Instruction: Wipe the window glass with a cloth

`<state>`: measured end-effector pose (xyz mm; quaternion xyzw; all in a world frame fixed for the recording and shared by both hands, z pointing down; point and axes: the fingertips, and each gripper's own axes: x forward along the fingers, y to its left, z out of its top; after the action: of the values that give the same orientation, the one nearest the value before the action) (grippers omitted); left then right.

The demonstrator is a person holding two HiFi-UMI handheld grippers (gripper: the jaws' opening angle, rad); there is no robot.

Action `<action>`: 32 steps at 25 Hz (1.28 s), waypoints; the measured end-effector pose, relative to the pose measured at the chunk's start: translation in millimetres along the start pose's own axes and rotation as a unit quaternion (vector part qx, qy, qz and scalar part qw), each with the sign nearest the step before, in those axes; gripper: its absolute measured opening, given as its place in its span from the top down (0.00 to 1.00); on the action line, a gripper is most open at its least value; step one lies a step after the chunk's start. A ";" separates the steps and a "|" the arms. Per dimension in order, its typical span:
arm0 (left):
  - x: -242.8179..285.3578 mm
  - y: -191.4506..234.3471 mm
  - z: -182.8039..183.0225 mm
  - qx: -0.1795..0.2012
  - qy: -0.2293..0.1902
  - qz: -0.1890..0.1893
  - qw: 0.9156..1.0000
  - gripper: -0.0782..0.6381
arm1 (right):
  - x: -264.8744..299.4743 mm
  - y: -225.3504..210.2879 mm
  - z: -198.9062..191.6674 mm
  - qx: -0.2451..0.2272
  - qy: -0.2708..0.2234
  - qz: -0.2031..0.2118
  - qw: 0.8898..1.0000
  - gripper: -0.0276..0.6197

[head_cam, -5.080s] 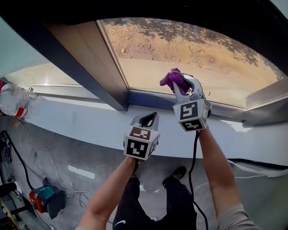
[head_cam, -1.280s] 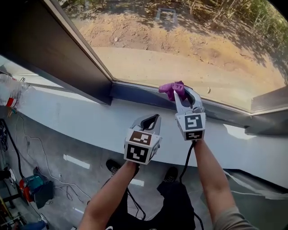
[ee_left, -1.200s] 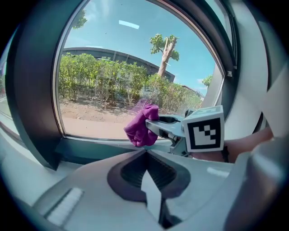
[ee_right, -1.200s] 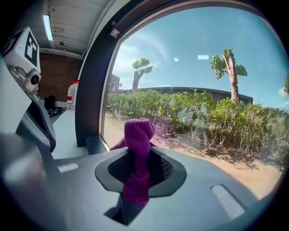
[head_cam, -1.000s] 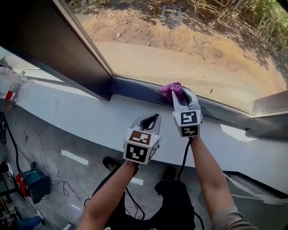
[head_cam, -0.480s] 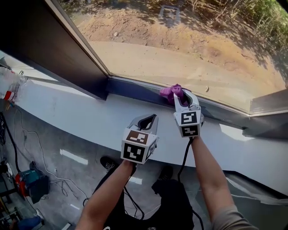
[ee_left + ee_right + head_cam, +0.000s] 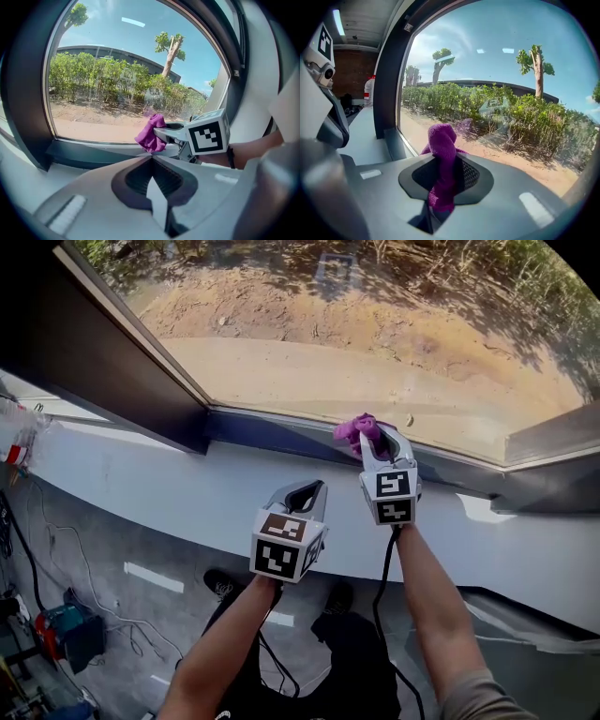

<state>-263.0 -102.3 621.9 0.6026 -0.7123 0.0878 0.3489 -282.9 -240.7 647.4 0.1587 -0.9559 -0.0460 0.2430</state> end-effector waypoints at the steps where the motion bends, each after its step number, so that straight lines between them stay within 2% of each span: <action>1: -1.7 -2.8 2.7 -0.001 -0.001 -0.001 1.000 0.89 | -3.1 0.4 8.9 -0.001 -0.005 0.001 1.000 0.81; 14: -48.5 -38.0 62.2 0.009 -0.028 0.001 1.000 0.89 | -69.6 -13.7 144.5 -0.008 -0.066 -0.001 0.998 0.81; 22: -88.3 -60.0 122.1 0.034 -0.054 0.007 0.998 0.89 | -113.3 -33.0 233.1 0.008 -0.098 -0.010 0.995 0.81; 32: -120.0 -91.8 157.5 0.047 -0.060 0.011 0.997 0.89 | -163.9 -52.5 323.0 0.031 -0.150 -0.016 0.988 0.81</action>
<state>-236.6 -116.2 405.8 0.6149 -0.7336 0.0888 0.2754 -286.5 -233.4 281.5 0.1728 -0.9798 -0.0432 0.0911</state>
